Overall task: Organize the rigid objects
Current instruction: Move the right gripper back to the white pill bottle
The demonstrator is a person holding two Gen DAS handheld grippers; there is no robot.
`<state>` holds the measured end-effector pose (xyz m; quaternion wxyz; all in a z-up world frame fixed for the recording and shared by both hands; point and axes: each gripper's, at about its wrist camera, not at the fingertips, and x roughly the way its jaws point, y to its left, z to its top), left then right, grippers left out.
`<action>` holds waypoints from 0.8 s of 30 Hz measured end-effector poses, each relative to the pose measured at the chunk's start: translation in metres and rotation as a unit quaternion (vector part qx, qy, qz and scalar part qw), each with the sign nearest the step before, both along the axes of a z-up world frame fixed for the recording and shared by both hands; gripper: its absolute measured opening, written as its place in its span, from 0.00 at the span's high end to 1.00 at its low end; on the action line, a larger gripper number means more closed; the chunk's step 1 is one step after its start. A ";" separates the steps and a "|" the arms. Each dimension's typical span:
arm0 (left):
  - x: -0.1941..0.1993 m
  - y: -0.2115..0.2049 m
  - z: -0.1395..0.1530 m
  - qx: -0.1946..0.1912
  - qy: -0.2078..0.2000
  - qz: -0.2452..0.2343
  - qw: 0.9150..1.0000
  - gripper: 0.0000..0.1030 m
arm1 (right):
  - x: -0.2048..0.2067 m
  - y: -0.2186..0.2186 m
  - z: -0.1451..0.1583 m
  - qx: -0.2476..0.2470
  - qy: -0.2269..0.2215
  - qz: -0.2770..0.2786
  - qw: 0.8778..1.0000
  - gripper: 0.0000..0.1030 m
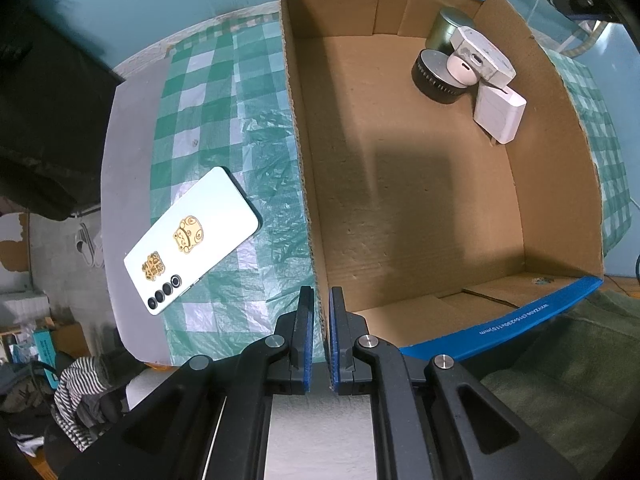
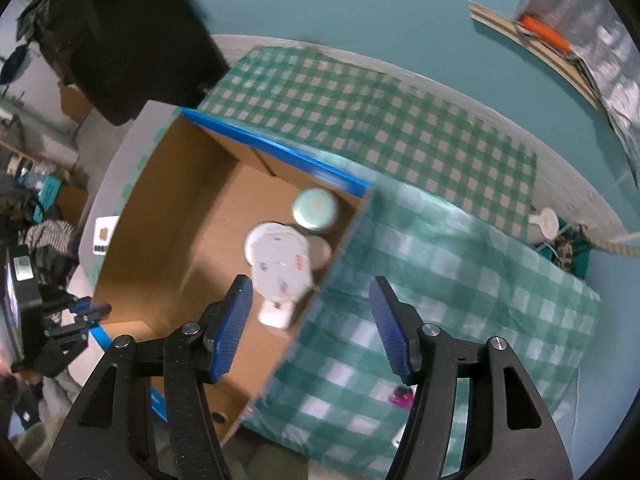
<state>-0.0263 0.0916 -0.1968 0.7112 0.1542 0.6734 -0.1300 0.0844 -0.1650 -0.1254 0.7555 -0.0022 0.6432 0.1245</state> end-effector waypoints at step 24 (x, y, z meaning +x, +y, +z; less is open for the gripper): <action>-0.003 -0.002 0.001 0.004 -0.001 -0.002 1.000 0.94 | -0.049 -0.109 -0.059 -0.032 0.072 -0.061 0.995 0.40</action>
